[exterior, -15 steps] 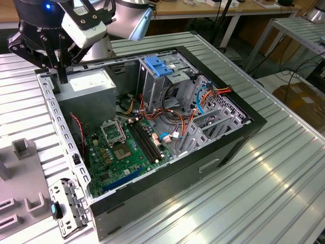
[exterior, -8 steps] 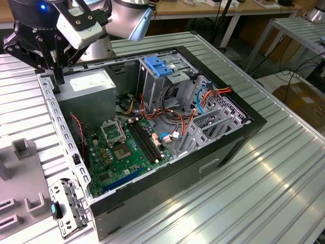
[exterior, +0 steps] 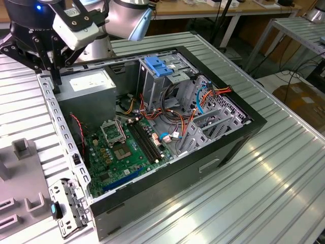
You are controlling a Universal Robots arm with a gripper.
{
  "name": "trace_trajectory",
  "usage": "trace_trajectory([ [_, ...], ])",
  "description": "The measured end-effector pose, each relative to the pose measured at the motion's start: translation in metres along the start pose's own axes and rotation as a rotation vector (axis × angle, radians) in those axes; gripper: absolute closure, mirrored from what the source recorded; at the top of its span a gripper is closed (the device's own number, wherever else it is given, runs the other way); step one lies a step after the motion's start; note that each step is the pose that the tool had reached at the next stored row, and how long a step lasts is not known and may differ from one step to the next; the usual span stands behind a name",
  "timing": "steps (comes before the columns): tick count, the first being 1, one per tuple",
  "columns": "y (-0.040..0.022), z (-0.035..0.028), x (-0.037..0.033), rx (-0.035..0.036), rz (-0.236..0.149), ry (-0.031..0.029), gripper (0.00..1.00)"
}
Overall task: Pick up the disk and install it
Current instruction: 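Reach for the disk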
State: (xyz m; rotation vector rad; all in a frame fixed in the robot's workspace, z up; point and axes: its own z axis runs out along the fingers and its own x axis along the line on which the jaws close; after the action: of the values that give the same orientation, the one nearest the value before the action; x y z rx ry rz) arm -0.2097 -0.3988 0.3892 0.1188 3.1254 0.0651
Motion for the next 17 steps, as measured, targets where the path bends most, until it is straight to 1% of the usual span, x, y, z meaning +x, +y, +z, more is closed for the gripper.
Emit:
trace_trajectory([
  [5,-0.0002,0.0002,0.0021,0.0001,0.0,0.0012,0.89],
  [9,-0.0005,0.0006,0.0057,0.0001,0.0,0.0025,0.89],
  [17,-0.0008,0.0009,0.0098,0.0003,0.0,0.0042,0.89],
])
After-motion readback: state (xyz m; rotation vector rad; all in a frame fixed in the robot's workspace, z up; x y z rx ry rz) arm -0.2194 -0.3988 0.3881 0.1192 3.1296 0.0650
